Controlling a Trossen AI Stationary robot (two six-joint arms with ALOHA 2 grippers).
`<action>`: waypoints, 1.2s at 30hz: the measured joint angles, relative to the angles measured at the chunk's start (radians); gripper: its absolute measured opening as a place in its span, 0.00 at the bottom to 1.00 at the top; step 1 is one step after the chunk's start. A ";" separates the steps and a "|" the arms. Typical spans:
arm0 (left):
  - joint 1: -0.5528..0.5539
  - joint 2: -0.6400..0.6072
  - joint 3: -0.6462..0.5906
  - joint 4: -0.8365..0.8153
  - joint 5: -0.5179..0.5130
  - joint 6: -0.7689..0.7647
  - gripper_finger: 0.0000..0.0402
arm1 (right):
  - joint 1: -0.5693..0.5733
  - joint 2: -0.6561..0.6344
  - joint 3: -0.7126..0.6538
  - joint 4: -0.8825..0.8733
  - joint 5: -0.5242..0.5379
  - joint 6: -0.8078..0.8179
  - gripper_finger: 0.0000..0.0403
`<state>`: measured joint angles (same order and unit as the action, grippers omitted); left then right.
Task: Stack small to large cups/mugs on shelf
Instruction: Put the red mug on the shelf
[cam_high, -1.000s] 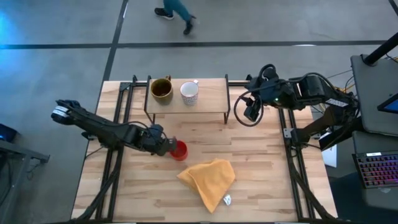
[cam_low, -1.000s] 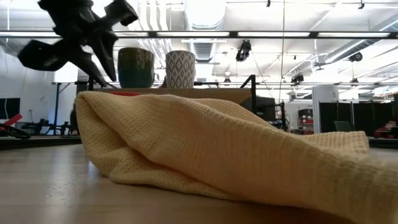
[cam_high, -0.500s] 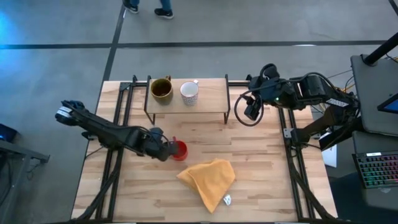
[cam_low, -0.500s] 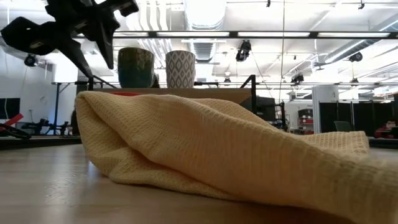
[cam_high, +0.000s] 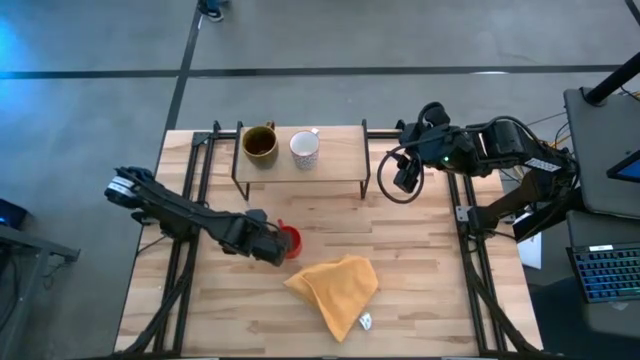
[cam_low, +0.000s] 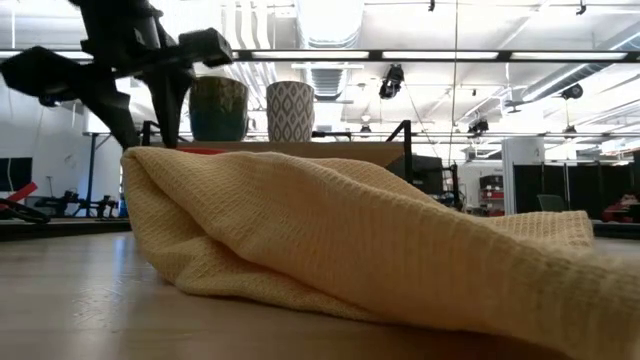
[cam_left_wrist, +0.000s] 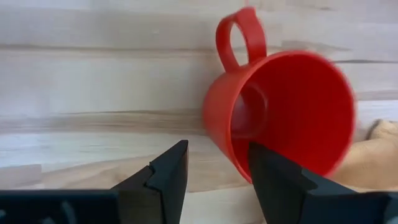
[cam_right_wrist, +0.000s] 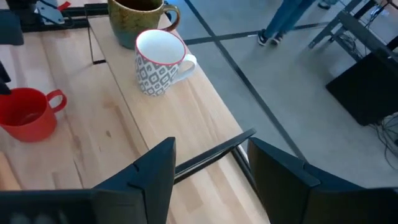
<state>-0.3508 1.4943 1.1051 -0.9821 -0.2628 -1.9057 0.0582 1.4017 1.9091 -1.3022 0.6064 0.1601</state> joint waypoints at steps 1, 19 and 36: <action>0.000 0.010 -0.001 0.006 0.003 0.000 0.38 | 0.000 0.000 0.000 0.000 0.000 -0.004 0.48; 0.056 0.126 0.012 0.085 -0.033 0.061 0.19 | 0.000 0.000 0.000 -0.003 0.000 0.003 0.48; 0.050 -0.008 -0.027 0.010 -0.030 0.110 0.26 | -0.017 0.013 -0.001 -0.092 -0.081 0.149 0.48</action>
<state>-0.3012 1.4863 1.0778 -0.9718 -0.2931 -1.7958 0.0410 1.4147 1.9083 -1.3942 0.5256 0.3095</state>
